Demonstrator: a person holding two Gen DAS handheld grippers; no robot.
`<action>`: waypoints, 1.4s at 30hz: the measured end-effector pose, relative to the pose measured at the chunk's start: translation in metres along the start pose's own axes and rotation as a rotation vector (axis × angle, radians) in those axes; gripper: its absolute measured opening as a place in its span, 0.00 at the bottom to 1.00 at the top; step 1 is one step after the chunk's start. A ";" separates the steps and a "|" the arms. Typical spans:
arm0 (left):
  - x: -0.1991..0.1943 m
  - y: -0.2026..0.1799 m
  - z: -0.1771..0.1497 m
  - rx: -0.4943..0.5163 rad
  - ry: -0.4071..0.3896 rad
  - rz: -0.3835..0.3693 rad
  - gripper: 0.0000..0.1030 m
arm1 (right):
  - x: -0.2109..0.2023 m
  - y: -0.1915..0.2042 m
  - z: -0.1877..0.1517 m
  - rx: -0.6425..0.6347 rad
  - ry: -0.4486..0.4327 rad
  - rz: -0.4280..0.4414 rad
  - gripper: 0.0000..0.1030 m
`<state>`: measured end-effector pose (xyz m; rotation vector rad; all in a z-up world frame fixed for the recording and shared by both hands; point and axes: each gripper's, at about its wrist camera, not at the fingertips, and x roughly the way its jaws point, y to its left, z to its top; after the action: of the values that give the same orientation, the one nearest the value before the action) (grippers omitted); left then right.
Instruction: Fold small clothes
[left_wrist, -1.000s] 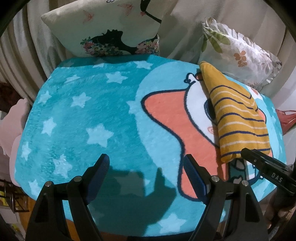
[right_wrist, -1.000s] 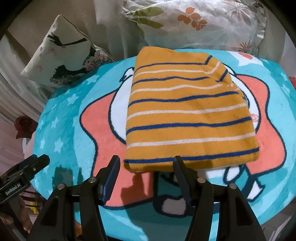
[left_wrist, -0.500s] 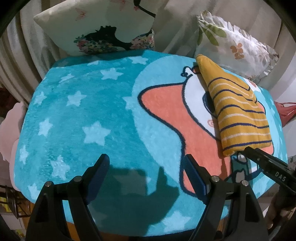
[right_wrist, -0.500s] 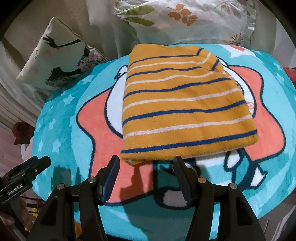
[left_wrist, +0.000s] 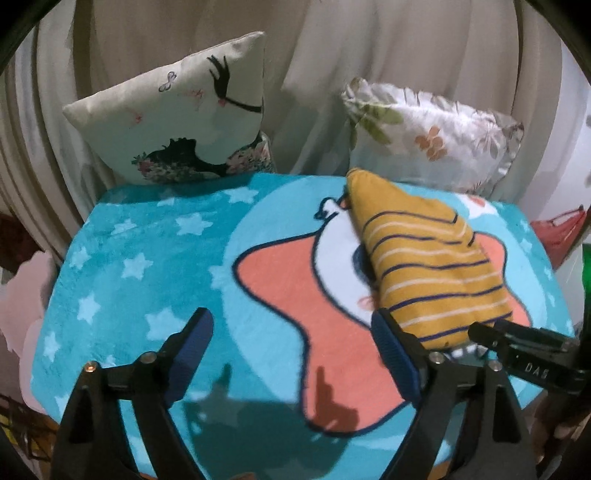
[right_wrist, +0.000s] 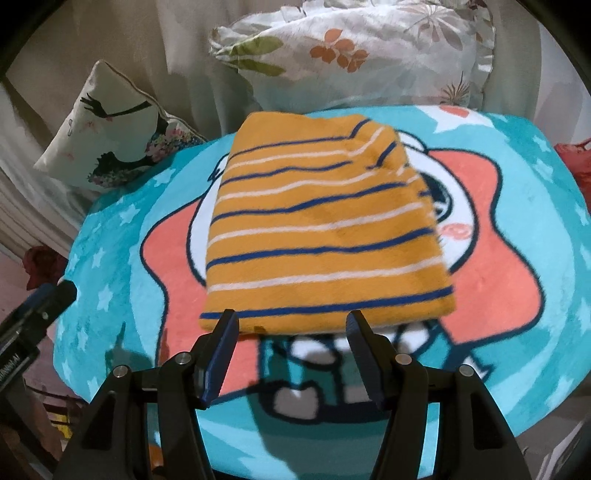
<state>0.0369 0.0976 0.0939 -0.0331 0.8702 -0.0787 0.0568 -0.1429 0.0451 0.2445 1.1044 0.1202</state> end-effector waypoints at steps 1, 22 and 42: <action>-0.002 -0.006 0.001 -0.011 -0.002 -0.005 0.86 | -0.005 -0.006 0.002 -0.008 -0.006 0.000 0.63; -0.016 -0.102 -0.025 -0.089 0.011 -0.003 0.87 | -0.033 -0.098 -0.007 -0.108 0.005 -0.007 0.66; -0.034 -0.110 -0.041 -0.129 -0.021 0.018 0.87 | -0.029 -0.103 -0.017 -0.143 0.026 0.031 0.67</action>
<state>-0.0222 -0.0093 0.0997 -0.1463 0.8536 -0.0052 0.0264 -0.2468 0.0370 0.1319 1.1127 0.2300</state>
